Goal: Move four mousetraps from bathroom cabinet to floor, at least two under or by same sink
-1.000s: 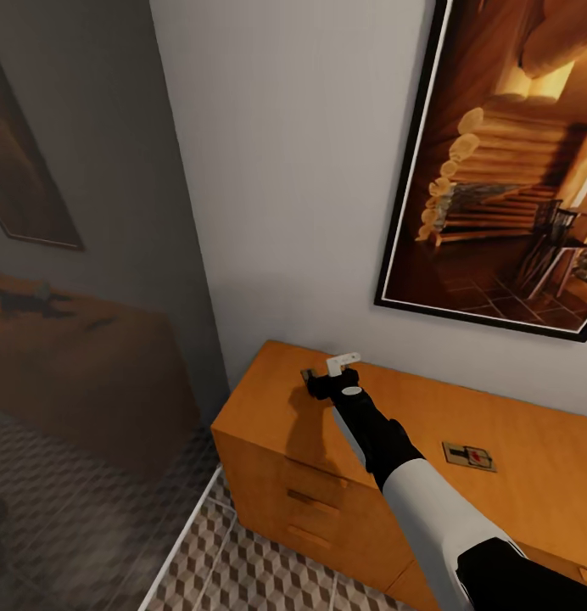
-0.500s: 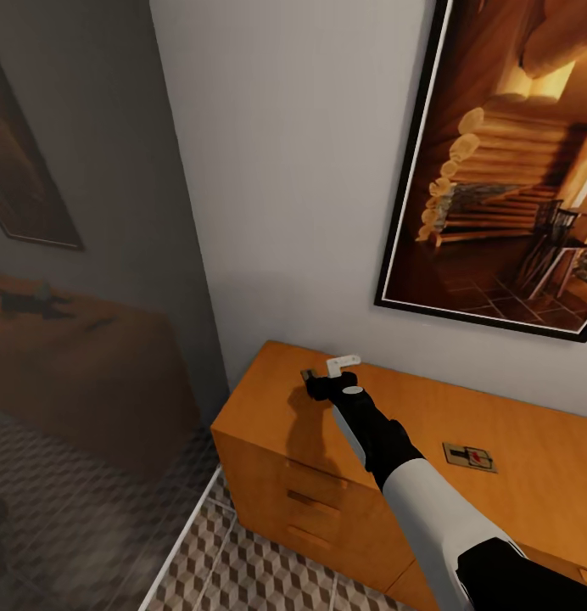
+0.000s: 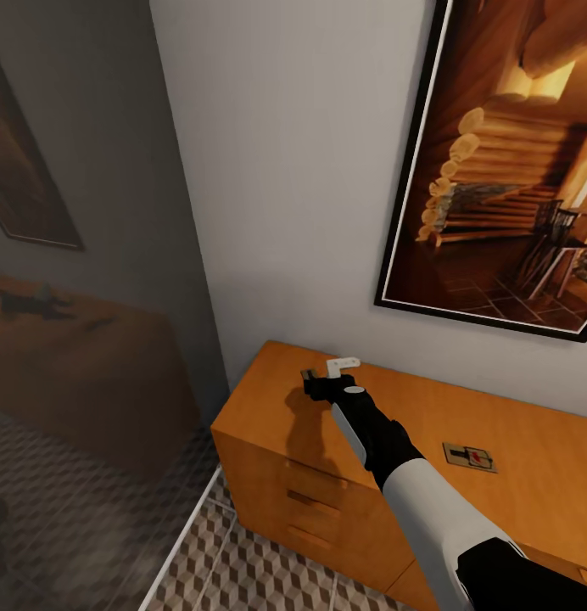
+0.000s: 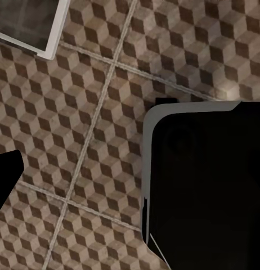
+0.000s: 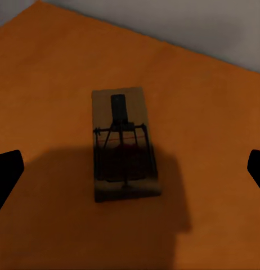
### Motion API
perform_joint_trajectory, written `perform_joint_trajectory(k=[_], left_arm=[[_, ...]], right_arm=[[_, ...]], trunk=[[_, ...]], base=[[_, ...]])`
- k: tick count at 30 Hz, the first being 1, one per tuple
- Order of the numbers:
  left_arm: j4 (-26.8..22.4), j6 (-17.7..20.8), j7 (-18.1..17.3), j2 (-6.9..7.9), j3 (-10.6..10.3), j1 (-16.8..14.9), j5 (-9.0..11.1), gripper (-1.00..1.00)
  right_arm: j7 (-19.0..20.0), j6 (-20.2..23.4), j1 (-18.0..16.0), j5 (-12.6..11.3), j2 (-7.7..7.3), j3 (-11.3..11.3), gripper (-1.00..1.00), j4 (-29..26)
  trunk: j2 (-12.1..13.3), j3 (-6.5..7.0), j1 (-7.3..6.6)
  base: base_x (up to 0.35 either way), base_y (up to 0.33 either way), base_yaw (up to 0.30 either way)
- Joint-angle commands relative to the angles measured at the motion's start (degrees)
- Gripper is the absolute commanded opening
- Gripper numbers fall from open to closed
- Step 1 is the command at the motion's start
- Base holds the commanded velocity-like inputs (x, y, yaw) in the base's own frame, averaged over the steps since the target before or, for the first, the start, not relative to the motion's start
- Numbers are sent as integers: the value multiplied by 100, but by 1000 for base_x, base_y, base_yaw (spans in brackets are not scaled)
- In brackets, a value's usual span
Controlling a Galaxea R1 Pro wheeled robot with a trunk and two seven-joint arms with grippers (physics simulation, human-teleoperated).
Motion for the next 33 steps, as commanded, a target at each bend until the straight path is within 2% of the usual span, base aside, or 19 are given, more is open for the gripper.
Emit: perform_joint_trajectory(k=[1,12,33], left_arm=[[20,-34,12,-4,-48,-9,21,100],[20,-33,12,-10,-48,-9,21,100],[12,-34,5,-6,-48,-9,21,100]], right_arm=[[-50,25,-5,-78,0,15,100,-6],[-51,54,-3,-140,0,16,100,-6],[-86,128,-5,-56,0,63,100,-14]], trunk=[[-12,-12,3],[-12,-12,3],[-12,-12,3]], base=[[0,0,0],[0,0,0],[0,0,0]])
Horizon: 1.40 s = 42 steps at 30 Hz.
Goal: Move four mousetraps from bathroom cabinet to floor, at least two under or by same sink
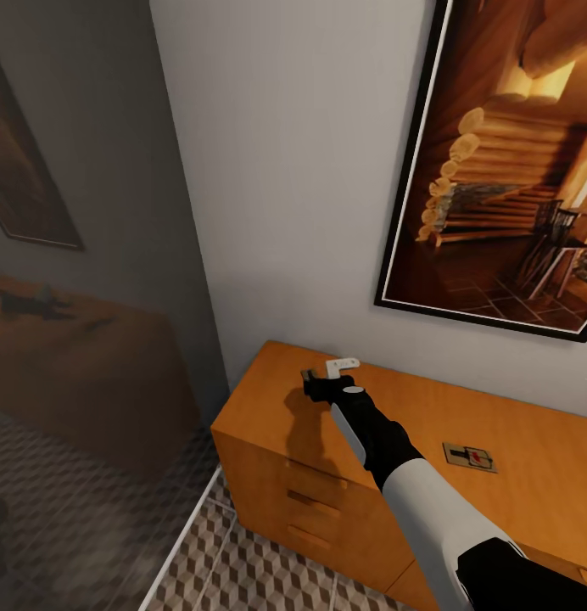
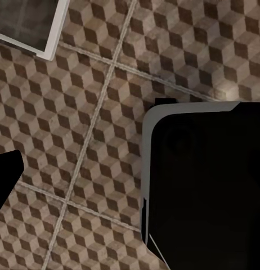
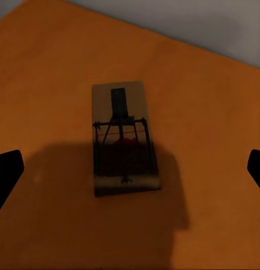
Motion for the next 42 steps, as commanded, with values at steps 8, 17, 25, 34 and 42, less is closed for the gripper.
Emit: perform_joint_trajectory(k=[8,17,25,34,42], left_arm=[[19,-34,10,2,-48,-9,22,100],[19,-34,10,2,-48,-9,22,100],[19,-34,10,2,-48,-9,22,100],[19,-34,10,2,-48,-9,22,100],[21,-34,10,2,-48,-9,22,100]], right_arm=[[-50,168,-5,27,0,20,100,2],[-55,183,-4,42,0,20,100,3],[-57,184,-5,44,0,20,100,3],[-51,183,-5,44,0,20,100,3],[-50,181,-5,38,0,20,100,3]], trunk=[[-12,-12,3],[-12,-12,3],[-12,-12,3],[-12,-20,3],[-12,-65,3]], base=[[0,0,0],[0,0,0],[0,0,0],[0,0,0],[0,0,0]])
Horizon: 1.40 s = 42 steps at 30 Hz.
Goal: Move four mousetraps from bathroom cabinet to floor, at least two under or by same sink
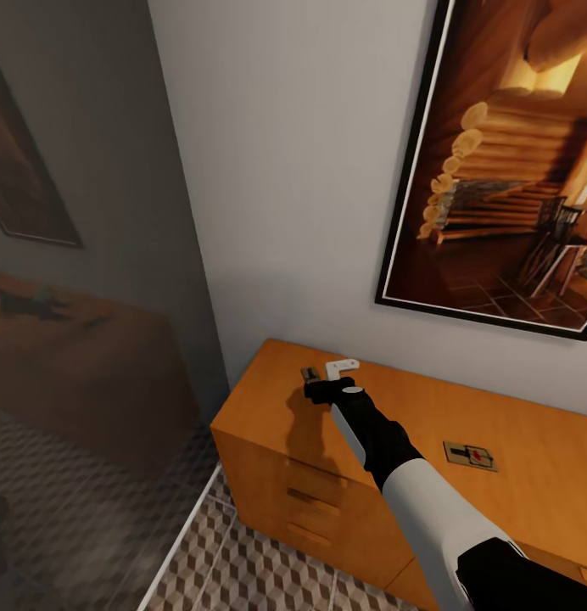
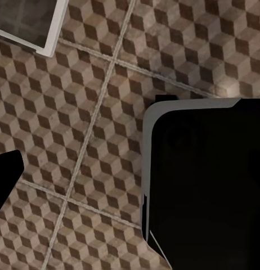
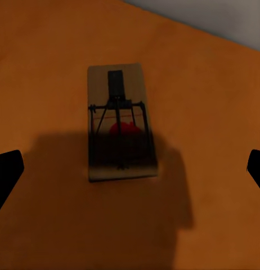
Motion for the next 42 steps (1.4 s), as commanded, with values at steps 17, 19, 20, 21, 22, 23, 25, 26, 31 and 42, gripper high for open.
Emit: perform_joint_trajectory(k=[17,19,20,21,22,23,25,26,31,42], left_arm=[[20,-34,12,-6,-49,-9,22,100],[21,-34,12,-7,-49,-9,22,100],[21,-34,12,-8,-49,-9,22,100],[20,-34,12,-9,-49,-9,22,100],[20,-34,12,-10,-49,-9,22,100],[19,-34,12,-10,-49,-9,22,100],[19,-34,12,-11,-49,-9,22,100],[18,-34,12,-11,-49,-9,22,100],[18,-34,12,-12,-49,-9,22,100],[18,-34,12,-12,-49,-9,22,100]], right_arm=[[-50,19,-4,-59,0,14,100,-5],[-50,18,-4,-61,0,14,100,-5],[-50,18,-5,-62,0,14,100,-5],[-50,18,-5,-62,0,14,100,-5],[-50,18,-5,-62,0,14,100,-5],[-50,18,-5,-62,0,14,100,-5],[-50,19,-5,-63,0,14,100,-5],[-50,19,-5,-63,0,14,100,-5],[-50,18,-5,-63,0,14,100,-5],[-42,19,-5,-63,0,14,100,-5]], trunk=[[-12,-128,3],[-12,-142,3],[-12,-148,3],[-12,-154,3],[-12,-159,3],[-12,-162,3],[-12,-166,3],[-12,-167,3],[-12,-169,3],[-12,-175,3]], base=[[0,0,0],[0,0,0],[0,0,0],[0,0,0],[0,0,0],[0,0,0],[0,0,0],[10,0,0],[111,0,0],[32,0,0]])
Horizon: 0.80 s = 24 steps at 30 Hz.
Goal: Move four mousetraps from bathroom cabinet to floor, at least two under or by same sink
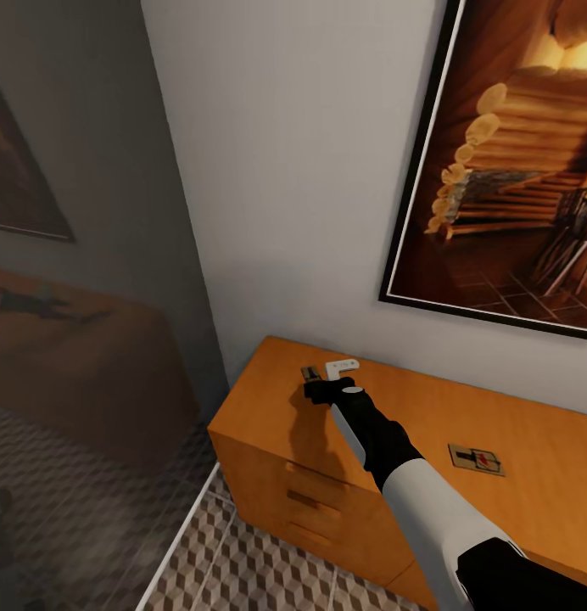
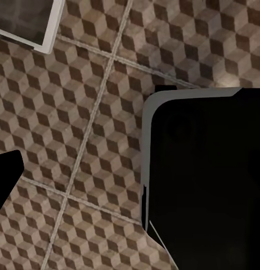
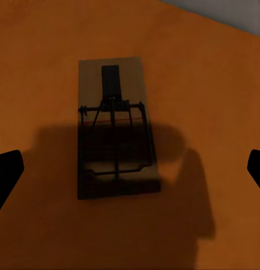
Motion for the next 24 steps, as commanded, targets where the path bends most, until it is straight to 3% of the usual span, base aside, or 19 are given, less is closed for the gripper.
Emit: perform_joint_trajectory(k=[1,11,24], left_arm=[[20,-35,12,-3,-49,-8,22,100],[20,-35,12,-3,-49,-8,22,100],[20,-35,12,-6,-49,-8,22,100]], right_arm=[[-50,20,-5,-60,0,14,100,-5],[-50,20,-6,-60,0,21,100,-5],[-50,20,-6,-60,0,23,100,-6]], trunk=[[-11,-11,3],[-11,-11,3],[-11,-11,3]], base=[[3,0,0],[33,0,0],[175,0,0]])
